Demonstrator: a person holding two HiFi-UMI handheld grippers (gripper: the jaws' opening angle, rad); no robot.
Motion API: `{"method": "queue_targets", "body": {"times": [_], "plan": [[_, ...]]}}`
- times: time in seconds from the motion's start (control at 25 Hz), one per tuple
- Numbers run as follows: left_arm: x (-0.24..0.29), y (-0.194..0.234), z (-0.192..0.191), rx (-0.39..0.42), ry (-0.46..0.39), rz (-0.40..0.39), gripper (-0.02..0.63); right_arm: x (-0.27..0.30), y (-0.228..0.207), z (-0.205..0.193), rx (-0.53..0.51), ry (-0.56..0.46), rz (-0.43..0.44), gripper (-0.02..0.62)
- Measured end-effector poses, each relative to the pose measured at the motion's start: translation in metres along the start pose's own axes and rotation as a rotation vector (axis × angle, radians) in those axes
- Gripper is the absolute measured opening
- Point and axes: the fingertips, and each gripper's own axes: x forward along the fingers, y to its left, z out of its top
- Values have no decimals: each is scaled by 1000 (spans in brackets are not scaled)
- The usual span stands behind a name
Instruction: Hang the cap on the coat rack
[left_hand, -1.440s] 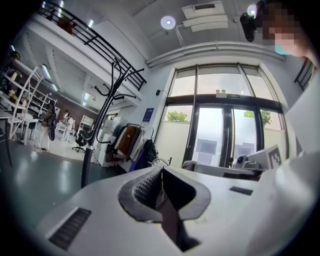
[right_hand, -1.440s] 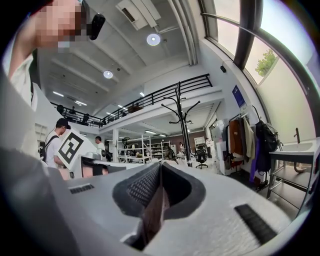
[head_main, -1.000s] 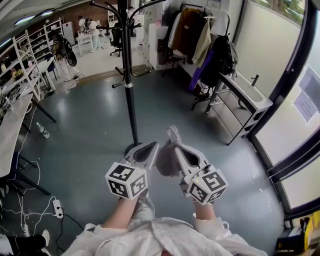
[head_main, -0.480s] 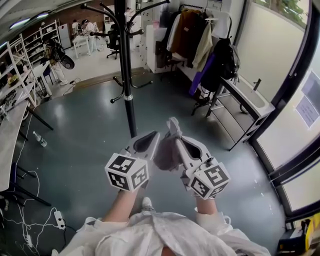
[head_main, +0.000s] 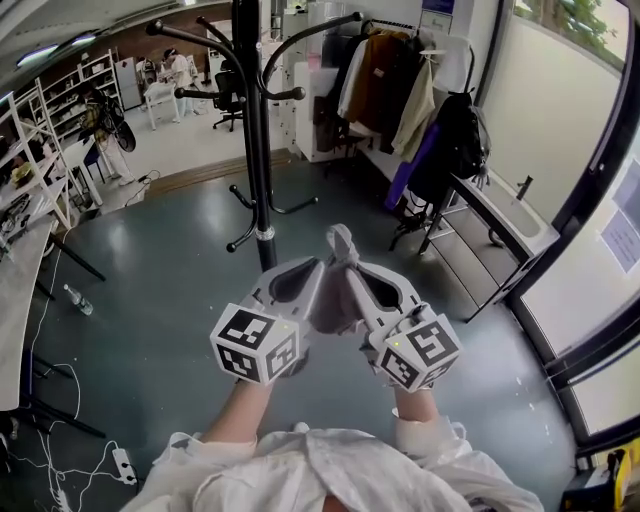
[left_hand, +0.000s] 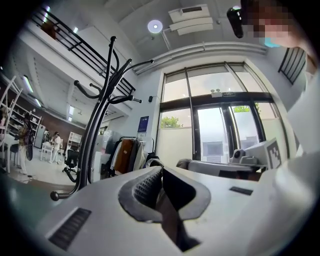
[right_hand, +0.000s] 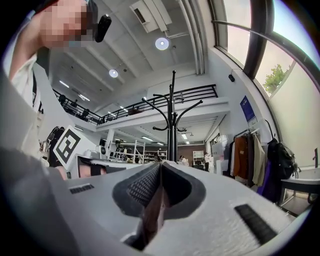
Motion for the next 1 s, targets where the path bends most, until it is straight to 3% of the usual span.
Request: {"method": "queue_targets", "body": {"times": [0.4, 0.76, 1.0], "plan": [[37, 54, 7, 23, -14, -22, 17, 45, -22, -17, -14, -20, -16, 15], [51, 46, 3, -30, -13, -102, 17, 47, -40, -18, -13, -19, -49, 15], [63, 48, 1, -8, 13, -99, 17, 51, -47, -24, 37, -30, -70, 15]]}}
